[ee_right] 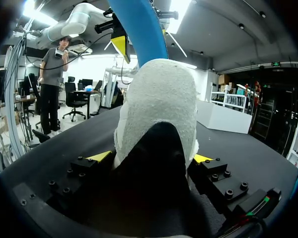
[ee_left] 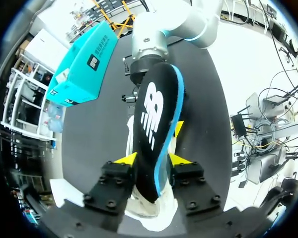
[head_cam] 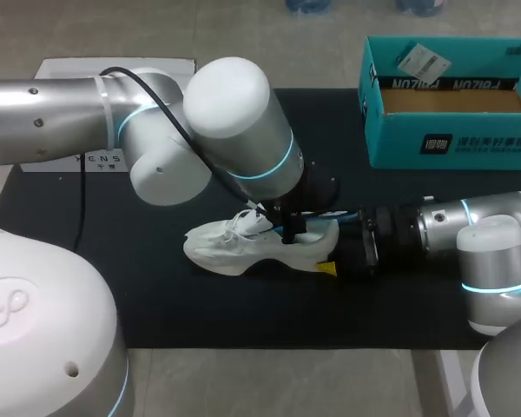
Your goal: Take the shoe out of the shoebox, open the shoe tongue, remove and reinsert the insole, then place the shoe into the shoebox
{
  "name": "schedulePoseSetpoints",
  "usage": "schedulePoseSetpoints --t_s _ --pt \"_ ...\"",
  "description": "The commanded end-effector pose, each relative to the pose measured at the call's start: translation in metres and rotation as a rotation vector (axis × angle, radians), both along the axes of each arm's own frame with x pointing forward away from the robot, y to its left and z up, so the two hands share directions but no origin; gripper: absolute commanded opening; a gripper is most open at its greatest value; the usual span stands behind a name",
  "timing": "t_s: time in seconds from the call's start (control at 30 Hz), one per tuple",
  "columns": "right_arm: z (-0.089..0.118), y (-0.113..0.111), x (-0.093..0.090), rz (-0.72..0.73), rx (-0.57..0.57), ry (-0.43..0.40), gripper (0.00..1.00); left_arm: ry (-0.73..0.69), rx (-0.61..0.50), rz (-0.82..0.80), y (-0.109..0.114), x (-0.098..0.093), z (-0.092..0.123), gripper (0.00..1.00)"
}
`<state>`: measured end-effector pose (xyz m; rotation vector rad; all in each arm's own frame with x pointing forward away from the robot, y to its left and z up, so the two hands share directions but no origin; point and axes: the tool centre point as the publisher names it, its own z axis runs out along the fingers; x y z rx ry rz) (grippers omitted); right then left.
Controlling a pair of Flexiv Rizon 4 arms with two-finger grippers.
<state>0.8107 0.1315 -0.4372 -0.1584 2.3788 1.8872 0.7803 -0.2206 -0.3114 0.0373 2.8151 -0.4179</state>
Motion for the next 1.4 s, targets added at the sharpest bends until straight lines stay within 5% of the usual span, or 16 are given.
schedulePoseSetpoints --t_s 0.03,0.2,0.27,0.33,0.53,0.73,1.17,1.33,1.4 --pt "-0.008 0.003 -0.001 0.000 -0.002 0.000 0.00 0.002 0.002 0.007 -0.002 0.006 -0.005 0.34" --pt "-0.008 0.003 -0.001 0.000 -0.002 0.000 0.00 0.000 0.012 0.031 -0.009 0.011 -0.010 0.31" --pt "-0.008 0.003 -0.001 0.000 -0.002 0.000 0.00 0.003 0.016 0.034 -0.012 0.012 -0.012 0.11" --pt "-0.008 0.003 -0.001 0.000 -0.002 0.000 0.00 0.006 0.020 0.035 -0.015 0.012 -0.014 0.00" --pt "-0.008 0.003 -0.001 0.000 -0.002 0.000 0.00 0.044 -0.012 0.027 -0.013 0.009 -0.004 0.00" --pt "-0.008 0.003 -0.001 0.000 -0.002 0.000 0.00 0.146 -0.107 0.027 -0.002 0.014 0.041 0.00" --pt "-0.008 0.003 -0.001 0.000 -0.002 0.000 0.00 0.425 -0.369 -0.106 0.001 0.059 0.159 0.00" --pt "-0.008 0.003 -0.001 0.000 -0.002 0.000 0.00 0.449 -0.388 -0.167 0.002 0.070 0.199 0.00" --pt "-0.008 0.003 -0.001 0.000 -0.002 0.000 0.00 0.449 -0.388 -0.167 0.002 0.070 0.199 0.00"
